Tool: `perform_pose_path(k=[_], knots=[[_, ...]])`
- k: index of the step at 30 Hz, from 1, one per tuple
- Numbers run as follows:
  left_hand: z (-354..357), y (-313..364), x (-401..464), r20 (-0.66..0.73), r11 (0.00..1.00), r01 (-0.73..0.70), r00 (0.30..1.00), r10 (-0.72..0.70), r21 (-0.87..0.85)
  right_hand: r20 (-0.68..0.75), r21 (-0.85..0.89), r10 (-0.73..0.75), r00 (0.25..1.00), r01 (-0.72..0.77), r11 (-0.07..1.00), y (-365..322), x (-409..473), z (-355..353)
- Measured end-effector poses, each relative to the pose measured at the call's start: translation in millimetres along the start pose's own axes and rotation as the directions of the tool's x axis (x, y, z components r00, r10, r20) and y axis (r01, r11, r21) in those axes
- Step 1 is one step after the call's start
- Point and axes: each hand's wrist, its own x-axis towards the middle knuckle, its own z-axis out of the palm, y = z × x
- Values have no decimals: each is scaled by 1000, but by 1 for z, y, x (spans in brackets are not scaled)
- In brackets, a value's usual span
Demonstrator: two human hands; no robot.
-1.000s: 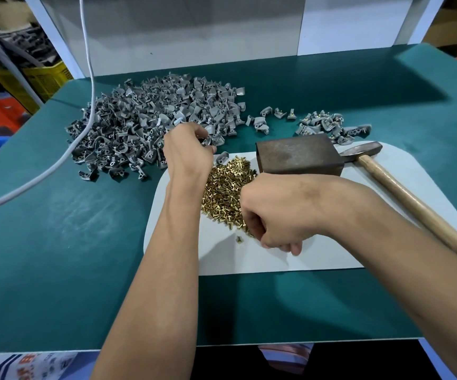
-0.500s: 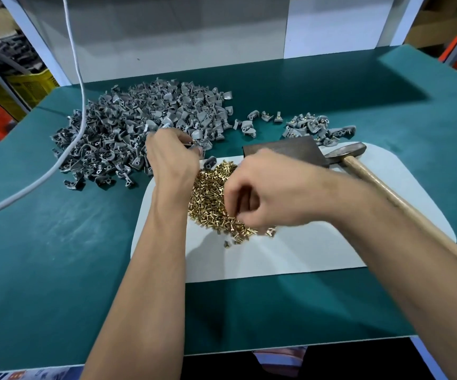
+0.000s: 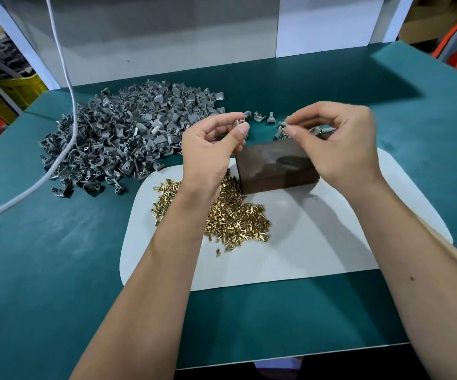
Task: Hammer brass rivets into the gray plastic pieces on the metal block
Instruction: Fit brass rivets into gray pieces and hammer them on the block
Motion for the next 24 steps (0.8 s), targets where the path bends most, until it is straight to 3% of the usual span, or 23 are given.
perform_pose_path(k=[4, 7, 12, 15, 24], knots=[[2, 2, -3, 45, 986, 66, 997, -59, -153, -149, 14, 99, 984, -98, 995, 8, 2, -1], [3, 2, -5, 123, 976, 75, 991, -50, -203, -97, -3, 38, 995, -39, 999, 5, -4, 8], [6, 1, -7, 217, 997, -3, 976, 20, -79, -42, -64, -103, 994, 100, 993, -2, -10, 16], [6, 1, -7, 251, 995, 5, 968, 20, -102, -45, -83, -157, 987, 153, 985, -5, -11, 15], [4, -1, -6, 305, 985, 60, 952, -8, -163, -47, -103, -214, 976, 208, 973, -8, -13, 15]])
